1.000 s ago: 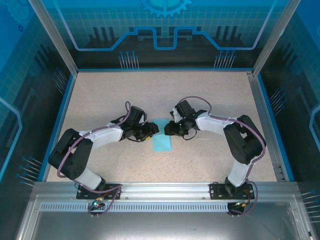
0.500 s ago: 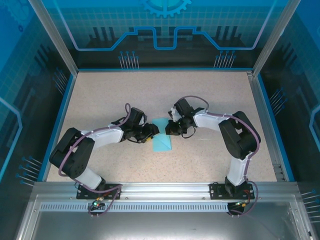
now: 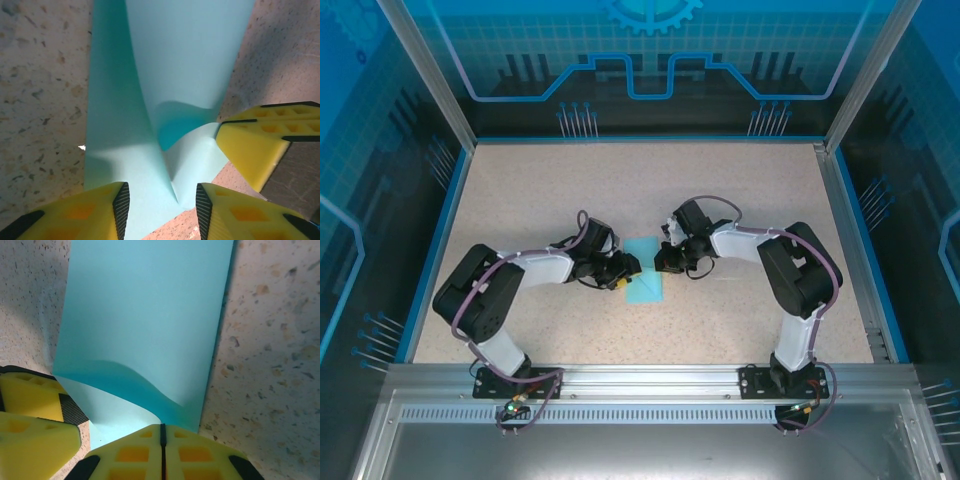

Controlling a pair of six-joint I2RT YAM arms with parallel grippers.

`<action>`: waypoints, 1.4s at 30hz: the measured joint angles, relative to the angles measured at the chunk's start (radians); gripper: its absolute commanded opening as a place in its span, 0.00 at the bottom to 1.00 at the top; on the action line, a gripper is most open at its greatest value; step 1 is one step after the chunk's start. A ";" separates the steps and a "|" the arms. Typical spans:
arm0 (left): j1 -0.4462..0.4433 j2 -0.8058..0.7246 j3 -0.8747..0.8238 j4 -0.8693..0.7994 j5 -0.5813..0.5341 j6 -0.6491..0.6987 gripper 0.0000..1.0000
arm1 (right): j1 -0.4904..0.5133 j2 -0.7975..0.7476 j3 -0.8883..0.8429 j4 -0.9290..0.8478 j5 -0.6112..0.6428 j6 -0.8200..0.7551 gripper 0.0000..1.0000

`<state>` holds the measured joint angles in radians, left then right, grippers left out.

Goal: Fold a paper plane with a square sheet of paper (pick it up from the middle)
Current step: Turn over the paper at the center of the table.

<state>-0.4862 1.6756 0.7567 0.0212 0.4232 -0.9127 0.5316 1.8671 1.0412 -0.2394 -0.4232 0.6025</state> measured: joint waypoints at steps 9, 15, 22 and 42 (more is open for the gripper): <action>0.000 0.045 0.060 0.011 0.013 0.035 0.27 | -0.010 -0.001 -0.015 0.006 -0.004 0.001 0.15; 0.000 0.063 0.074 0.007 0.012 0.073 0.12 | -0.035 -0.073 -0.055 0.009 0.000 0.024 0.43; 0.000 0.030 0.132 -0.124 -0.040 0.156 0.06 | -0.098 -0.363 -0.116 -0.038 0.128 0.050 0.72; -0.197 0.016 0.731 -0.885 -0.937 0.479 0.07 | -0.176 -0.717 -0.242 -0.233 0.478 0.109 0.97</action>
<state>-0.6834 1.6920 1.4876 -0.8639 -0.5133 -0.4339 0.3557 1.1500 0.7990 -0.4728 0.0547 0.7113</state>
